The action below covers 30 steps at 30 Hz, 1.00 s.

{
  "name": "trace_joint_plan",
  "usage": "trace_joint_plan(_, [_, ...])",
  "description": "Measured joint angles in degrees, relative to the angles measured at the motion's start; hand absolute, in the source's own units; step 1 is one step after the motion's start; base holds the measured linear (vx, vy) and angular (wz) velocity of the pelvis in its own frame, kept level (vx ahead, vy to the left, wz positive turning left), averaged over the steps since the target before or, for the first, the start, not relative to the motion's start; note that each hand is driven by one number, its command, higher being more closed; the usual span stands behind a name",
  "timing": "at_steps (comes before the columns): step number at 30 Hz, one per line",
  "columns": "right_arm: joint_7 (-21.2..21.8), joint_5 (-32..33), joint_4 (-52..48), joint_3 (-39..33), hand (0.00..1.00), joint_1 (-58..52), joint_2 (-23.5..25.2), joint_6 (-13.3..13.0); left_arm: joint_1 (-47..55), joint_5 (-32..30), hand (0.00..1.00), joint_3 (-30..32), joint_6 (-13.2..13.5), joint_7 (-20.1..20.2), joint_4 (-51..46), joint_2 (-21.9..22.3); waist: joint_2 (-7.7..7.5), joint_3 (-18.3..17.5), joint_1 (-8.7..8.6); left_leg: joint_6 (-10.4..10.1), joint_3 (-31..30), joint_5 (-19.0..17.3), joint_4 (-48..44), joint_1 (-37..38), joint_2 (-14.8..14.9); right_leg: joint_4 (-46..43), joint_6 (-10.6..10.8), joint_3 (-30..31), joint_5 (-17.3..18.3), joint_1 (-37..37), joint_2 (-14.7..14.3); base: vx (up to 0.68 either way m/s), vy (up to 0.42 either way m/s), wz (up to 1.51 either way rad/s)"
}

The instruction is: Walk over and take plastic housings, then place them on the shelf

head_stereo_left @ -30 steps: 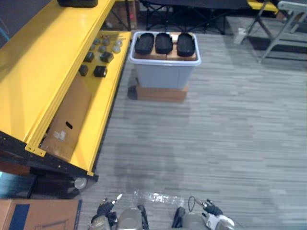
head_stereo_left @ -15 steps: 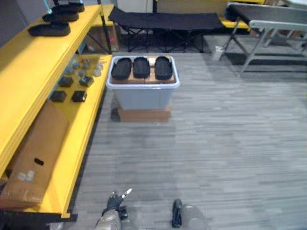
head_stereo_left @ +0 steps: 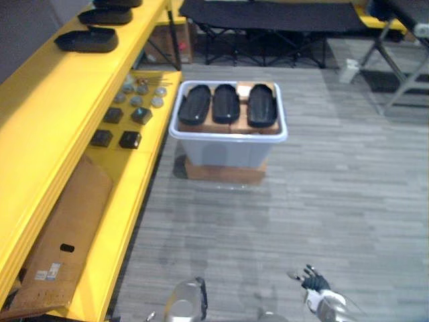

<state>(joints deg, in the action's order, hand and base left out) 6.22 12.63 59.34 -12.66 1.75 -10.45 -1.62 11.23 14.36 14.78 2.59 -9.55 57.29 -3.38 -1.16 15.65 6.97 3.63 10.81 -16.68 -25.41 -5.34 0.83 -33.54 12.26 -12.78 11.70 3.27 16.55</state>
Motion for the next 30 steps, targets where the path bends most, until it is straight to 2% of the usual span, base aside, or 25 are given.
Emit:
trace_joint_plan(1, [0.0, 0.0, 0.8, 0.6, 0.0, -0.1, 0.2, 0.3, -0.2, -0.7, 0.0, -0.2, 0.8, 0.0, -0.1, -0.4, -0.2, 0.1, -0.04, 0.2, 0.0, -0.8, -0.1, 1.4, -0.1, -6.3, 0.0, -0.3, -0.3, -2.5, 1.3, 0.36, 0.074, 0.23])
trace_joint_plan(2, [0.0, 0.1, 2.8, 0.8, 0.0, -1.2, 1.5, 0.5, -0.6, -1.8, 0.0, -1.1, 2.4, -0.2, -0.6, -1.5, -0.36, 0.2, -0.27, 0.2, -1.1, -2.0, 0.2, 4.5, 0.1, -11.6, -2.4, -2.2, 2.6, -4.5, 2.4, 0.39, 0.005, 0.4])
trace_joint_plan(3, [0.0, 0.1, 3.2, 2.0, 0.0, -2.9, 2.5, 0.8, -1.2, -1.9, 0.0, -2.6, 3.7, -0.4, -2.1, -2.6, -0.35, 0.1, -0.8, -0.1, -2.3, -2.5, 1.6, 7.1, 0.7, -10.4, -4.9, -4.7, 4.4, -5.8, 1.8, 0.4, -0.036, 0.49])
trace_joint_plan(4, [0.1, 0.1, 3.5, 2.4, 0.0, -3.3, 2.9, 0.9, -1.8, -1.9, 0.0, -2.7, 4.2, -0.4, -3.0, -3.1, -0.37, 0.1, -1.21, -0.2, -2.7, -2.6, 2.5, 8.4, 1.3, -8.6, -5.6, -5.5, 4.8, -6.6, 1.0, 0.39, -0.091, 0.43])
trace_joint_plan(6, [-0.2, 0.1, 2.9, 2.5, 0.0, -3.7, 3.1, 0.6, -4.6, -1.7, 0.0, -2.9, 5.2, -0.5, -6.3, -4.0, 0.57, -0.2, -2.59, -1.5, -3.9, -3.0, 5.0, 10.7, 4.6, 2.6, -5.8, -7.2, 3.8, -12.1, -3.1, 0.35, -0.114, 0.29])
trace_joint_plan(7, [-0.3, 0.1, 2.8, 2.5, 0.0, -3.7, 3.1, 0.6, -5.4, -1.5, 0.0, -3.7, 5.3, -0.5, -6.9, -4.4, 0.58, -0.2, -3.06, -2.1, -4.0, -3.0, 5.5, 11.4, 5.1, 6.1, -5.8, -7.2, 2.2, -13.3, -3.6, 0.35, -0.141, 0.17])
trace_joint_plan(8, [-0.3, 0.1, 2.8, 1.6, 0.0, -4.0, 3.3, 0.6, -6.7, -1.2, 0.0, -5.0, 5.8, -0.4, -7.5, -5.0, 0.44, -0.4, -3.41, -3.7, -3.8, -3.4, 6.8, 13.1, 6.1, 13.6, -6.6, -7.5, -3.1, -14.8, -4.8, 0.38, -0.181, -0.05])
trace_joint_plan(9, [-0.2, 0.0, 2.4, 0.9, 0.0, -4.8, 3.9, 0.7, -6.9, -0.8, 0.0, -5.6, 6.1, -0.4, -8.5, -4.9, -0.04, -0.5, -3.36, -6.0, -3.3, -4.6, 7.0, 14.9, 6.5, 20.5, -7.6, -7.5, -10.9, -15.2, -5.7, 0.4, -0.199, -0.16])
trace_joint_plan(10, [-0.1, 0.0, 2.0, 0.5, 0.0, -5.6, 4.4, 0.6, -6.7, -0.5, 0.0, -6.0, 6.1, -0.4, -9.0, -4.9, -0.84, -0.9, -3.29, -7.2, -2.9, -5.3, 6.9, 16.0, 6.3, 22.5, -8.8, -7.5, -15.4, -15.3, -5.7, 0.48, -0.263, -0.11])
trace_joint_plan(11, [0.0, 0.1, 1.5, -0.5, 0.0, -6.8, 5.0, 0.7, -7.2, 0.6, 0.0, -5.9, 6.0, -0.4, -8.2, -4.3, -1.24, -1.7, -3.78, -9.7, -2.6, -7.0, 6.5, 18.3, 6.6, 20.9, -11.0, -6.8, -20.5, -15.0, -5.6, 0.45, -0.221, -0.04])
trace_joint_plan(12, [-0.1, 0.0, 1.5, -1.0, 0.0, -7.0, 3.4, 1.2, -7.2, 1.1, 0.0, -6.4, 5.7, -0.5, -8.5, -1.5, 1.84, -2.9, -3.7, -10.1, -2.4, -6.4, 5.7, 18.2, 9.1, 19.7, -11.9, -7.4, -20.6, -15.0, -7.8, 0.37, -0.173, -0.01])
trace_joint_plan(13, [0.0, 0.0, 1.5, -1.3, 0.0, -7.2, 2.8, 1.6, -7.1, 1.0, 0.0, -7.0, 5.6, -0.4, -8.9, -0.3, 2.22, -3.2, -3.99, -9.7, -2.2, -5.9, 5.9, 18.1, 9.4, 20.5, -11.7, -7.5, -19.4, -14.6, -8.3, 0.28, -0.098, -0.1])
trace_joint_plan(15, [0.0, 0.1, 1.8, -2.4, 0.0, -7.1, 1.8, 2.6, -8.2, 0.9, 0.0, -9.0, 4.9, -0.4, -8.6, 2.5, 4.59, -3.4, -4.51, -9.5, -2.5, -4.9, 6.3, 18.4, 10.6, 20.3, -11.7, -7.9, -17.5, -14.4, -9.4, 0.32, -0.124, -0.02])
trace_joint_plan(18, [-0.8, 0.1, 2.5, -3.6, 0.0, -7.3, 3.4, 3.4, -8.7, 0.9, 0.0, -10.6, 2.9, -0.6, -6.0, 2.5, 3.41, -3.2, -5.2, -9.9, -2.5, -1.0, 4.5, 19.3, 10.5, 16.3, -11.4, -7.7, -13.0, -13.7, -8.9, 0.23, -0.13, 0.05])
trace_joint_plan(19, [-1.5, 0.4, 2.6, -3.3, 0.0, -7.8, 3.7, 3.9, -8.3, 0.5, 0.0, -10.4, 2.4, -0.6, -4.7, 2.5, 2.72, -3.3, -5.03, -11.3, -2.7, 1.2, -2.6, 16.6, 11.2, 17.6, -11.6, -7.8, -11.8, -12.1, -9.3, 0.16, -0.138, -0.04])
trace_joint_plan(20, [-1.6, 1.2, 2.9, -3.0, 0.0, -8.5, 3.7, 4.5, -7.4, 0.4, 0.0, -10.0, 2.3, -0.8, -4.3, 2.4, 2.79, -3.1, -4.79, -12.8, -2.9, 5.2, -11.9, 12.6, 12.8, 20.7, -11.6, -7.5, -11.8, -9.3, -10.7, 0.15, -0.136, -0.1])
trace_joint_plan(22, [-1.6, 1.0, 2.9, -3.2, 0.0, -9.4, 3.6, 5.1, -5.7, 0.4, 0.0, -8.8, 2.4, -0.9, -3.8, 1.5, 2.12, -2.9, -4.39, -14.9, -4.3, 10.2, -21.7, 8.6, 14.0, 24.4, -11.7, -6.2, -11.8, -5.8, -11.3, 0.16, -0.038, -0.17])
trace_joint_plan(23, [-1.6, -0.1, 2.9, -3.8, 0.0, -9.5, 3.4, 5.3, -5.4, 1.1, 0.0, -8.2, 2.5, -1.0, -3.4, 1.6, 2.62, -2.8, -4.62, -14.0, -3.4, 4.8, -23.1, 6.3, 14.8, 26.3, -11.7, -6.2, -11.9, -3.6, -11.5, 0.22, 0.03, -0.1])
trace_joint_plan(24, [-1.6, -0.2, 3.0, -5.4, 0.0, -10.0, 3.2, 5.4, -5.6, 1.0, 0.0, -8.5, 2.5, -0.9, -3.2, 1.4, 3.19, -2.5, -4.94, -12.9, 0.4, 2.0, -19.9, 4.7, 15.6, 27.9, -11.2, -6.2, -12.2, -1.8, -11.2, 0.18, 0.038, -0.02])
trace_joint_plan(25, [-1.6, -0.1, 2.9, -6.1, 0.0, -9.9, 3.1, 5.4, -5.7, 0.9, 0.0, -8.7, 2.5, -0.9, -3.2, 1.3, 3.26, -2.5, -5.04, -12.1, 2.8, 1.6, -16.4, 4.1, 15.9, 28.6, -10.6, -6.4, -12.5, -1.2, -10.7, 0.15, 0.078, 0.0])
trace_joint_plan(26, [-1.6, -0.1, 2.5, -7.1, 0.0, -9.8, 3.0, 5.1, -5.8, 0.8, 0.0, -8.9, 2.5, -0.8, -3.1, 1.5, 3.34, -2.5, -5.62, -10.3, 6.9, 3.3, -6.3, 3.0, 15.9, 29.5, -9.3, -7.2, -13.1, -0.9, -9.7, 0.12, 0.123, 0.07])
trace_joint_plan(27, [-1.8, -0.1, 2.0, -7.5, 0.0, -9.6, 2.7, 4.5, -6.4, 0.8, 0.0, -9.2, 2.5, -0.8, -2.6, 1.6, 3.92, -2.4, -6.22, -10.3, 8.8, 5.6, 2.1, 2.2, 15.1, 30.4, -8.1, -7.5, -13.7, -1.2, -9.3, 0.13, 0.145, 0.08])
trace_joint_plan(28, [-2.2, 0.0, 2.1, -7.5, 0.0, -9.2, 3.1, 4.3, -6.9, 0.8, 0.0, -9.2, 2.5, -0.7, -2.1, 1.3, 3.99, -2.5, -6.17, -10.2, 8.8, 5.7, 4.0, 2.5, 13.9, 31.3, -7.3, -7.4, -14.3, -1.2, -8.5, 0.14, 0.159, 0.24])
trace_joint_plan(29, [-2.8, 0.1, 2.1, -7.4, 0.0, -8.8, 4.2, 3.8, -7.7, 0.7, 0.0, -9.4, 2.5, -0.7, -2.1, 0.5, 2.27, -2.4, -6.68, -9.4, 8.8, 7.3, 7.6, 2.6, 10.8, 32.9, -6.0, -7.7, -15.5, -1.6, -6.9, 0.17, 0.141, 0.28])
trace_joint_plan(30, [-3.5, 0.1, 2.2, -7.3, 0.0, -8.5, 4.7, 3.4, -8.6, 0.3, 0.0, -9.9, 2.6, -0.6, -2.1, 0.0, 1.35, -2.0, -6.77, -8.9, 8.8, 8.4, 9.9, 2.3, 8.5, 33.0, -5.4, -8.0, -16.2, -2.6, -5.2, 0.17, 0.135, 0.35])
